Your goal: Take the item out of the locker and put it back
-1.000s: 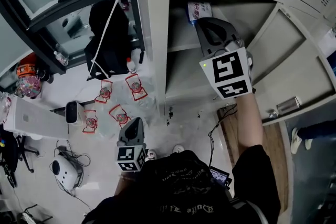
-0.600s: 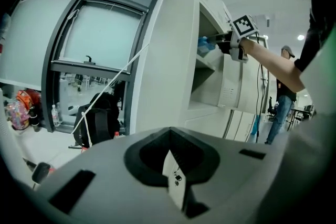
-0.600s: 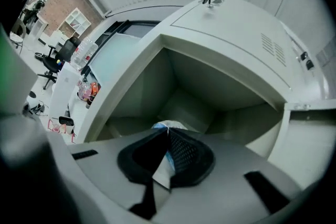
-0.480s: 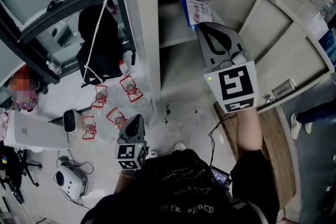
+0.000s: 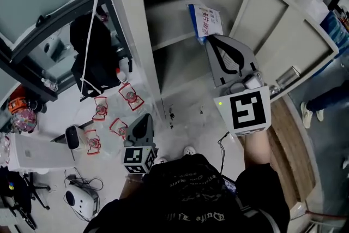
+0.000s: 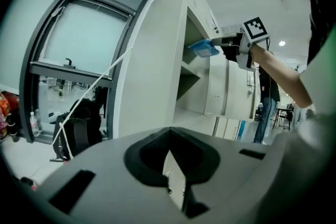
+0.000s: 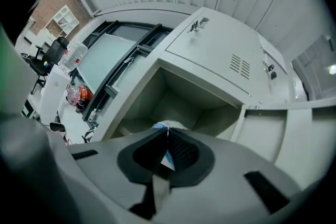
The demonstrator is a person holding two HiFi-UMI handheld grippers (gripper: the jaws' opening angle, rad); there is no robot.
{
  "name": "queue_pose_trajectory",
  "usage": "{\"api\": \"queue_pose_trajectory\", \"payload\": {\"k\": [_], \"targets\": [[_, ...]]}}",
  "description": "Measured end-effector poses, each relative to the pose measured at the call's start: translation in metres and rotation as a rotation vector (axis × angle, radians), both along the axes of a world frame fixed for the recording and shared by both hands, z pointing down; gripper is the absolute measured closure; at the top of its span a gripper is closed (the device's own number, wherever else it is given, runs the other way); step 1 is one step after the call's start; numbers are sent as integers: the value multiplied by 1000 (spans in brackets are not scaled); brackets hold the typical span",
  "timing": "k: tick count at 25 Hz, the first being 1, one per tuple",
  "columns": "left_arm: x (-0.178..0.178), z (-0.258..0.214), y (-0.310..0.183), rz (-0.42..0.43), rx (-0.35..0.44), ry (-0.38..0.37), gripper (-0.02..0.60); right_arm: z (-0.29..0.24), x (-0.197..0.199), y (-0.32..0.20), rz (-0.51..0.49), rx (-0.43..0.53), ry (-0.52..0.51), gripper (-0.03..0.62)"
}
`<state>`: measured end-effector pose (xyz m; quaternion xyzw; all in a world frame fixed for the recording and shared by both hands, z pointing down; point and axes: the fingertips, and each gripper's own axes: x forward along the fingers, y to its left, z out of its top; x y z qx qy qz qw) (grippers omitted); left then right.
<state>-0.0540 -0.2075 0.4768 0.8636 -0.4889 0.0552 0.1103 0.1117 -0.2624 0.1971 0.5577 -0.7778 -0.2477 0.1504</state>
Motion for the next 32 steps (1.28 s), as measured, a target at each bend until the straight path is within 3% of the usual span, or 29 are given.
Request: {"api": "queue_pose_trajectory", "payload": {"k": [9,32], "targets": [[8,2,-3,44,-3,1,574,9,11,33,58,9,-69,587],[37,0,13,150,3,18,574,118,34,93,199,-182,-206,586]]}}
